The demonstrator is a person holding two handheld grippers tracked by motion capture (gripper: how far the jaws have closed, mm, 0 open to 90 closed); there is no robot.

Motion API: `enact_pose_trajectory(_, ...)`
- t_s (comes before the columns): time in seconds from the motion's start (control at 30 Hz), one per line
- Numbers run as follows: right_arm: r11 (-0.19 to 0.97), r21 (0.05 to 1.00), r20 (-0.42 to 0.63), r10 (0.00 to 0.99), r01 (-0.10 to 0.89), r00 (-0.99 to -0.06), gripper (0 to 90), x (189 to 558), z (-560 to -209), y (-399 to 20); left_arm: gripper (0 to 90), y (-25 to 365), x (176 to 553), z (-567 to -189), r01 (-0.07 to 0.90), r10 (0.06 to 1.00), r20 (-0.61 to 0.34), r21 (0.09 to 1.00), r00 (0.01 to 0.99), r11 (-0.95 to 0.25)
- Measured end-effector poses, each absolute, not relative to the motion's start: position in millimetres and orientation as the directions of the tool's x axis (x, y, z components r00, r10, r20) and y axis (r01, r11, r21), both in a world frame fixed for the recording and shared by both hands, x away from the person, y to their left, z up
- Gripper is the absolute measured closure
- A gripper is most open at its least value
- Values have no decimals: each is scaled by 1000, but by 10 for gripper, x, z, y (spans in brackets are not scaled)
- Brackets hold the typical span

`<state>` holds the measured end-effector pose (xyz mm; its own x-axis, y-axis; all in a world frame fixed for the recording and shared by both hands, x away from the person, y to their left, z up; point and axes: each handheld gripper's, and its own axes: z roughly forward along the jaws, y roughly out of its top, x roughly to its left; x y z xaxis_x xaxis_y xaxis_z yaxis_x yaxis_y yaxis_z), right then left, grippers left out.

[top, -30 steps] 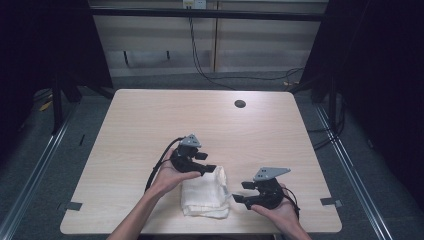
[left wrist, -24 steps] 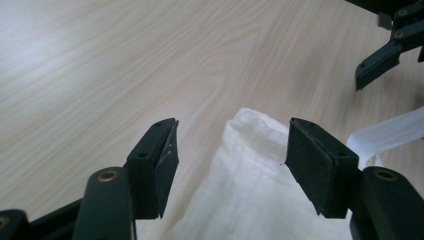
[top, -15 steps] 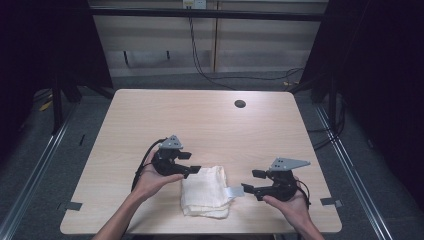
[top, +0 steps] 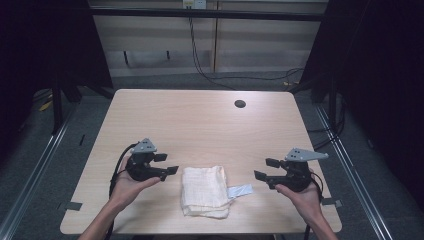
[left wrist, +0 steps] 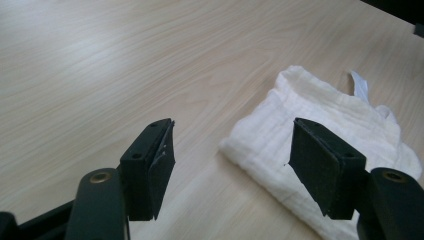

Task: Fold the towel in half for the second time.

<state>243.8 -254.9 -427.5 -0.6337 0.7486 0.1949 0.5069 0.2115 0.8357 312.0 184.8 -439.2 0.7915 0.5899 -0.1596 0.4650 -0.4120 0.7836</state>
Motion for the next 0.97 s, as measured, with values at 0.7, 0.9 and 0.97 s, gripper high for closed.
enact_pose_trajectory(0.7,181,836,167,816,519,-553,314,2225,-4508,-2870,299,2490,2520,-4656,495,685,-134,790,716,-363)
enact_pose_trajectory(0.9,146,837,182,834,527,-521,311,2164,-4608,-2973,296,2484,2528,-4747,521,699,-132,765,702,-379)
enact_pose_trajectory(0.97,136,840,190,833,526,-519,310,2175,-4623,-2992,297,2473,2552,-4754,524,700,-135,764,701,-377)
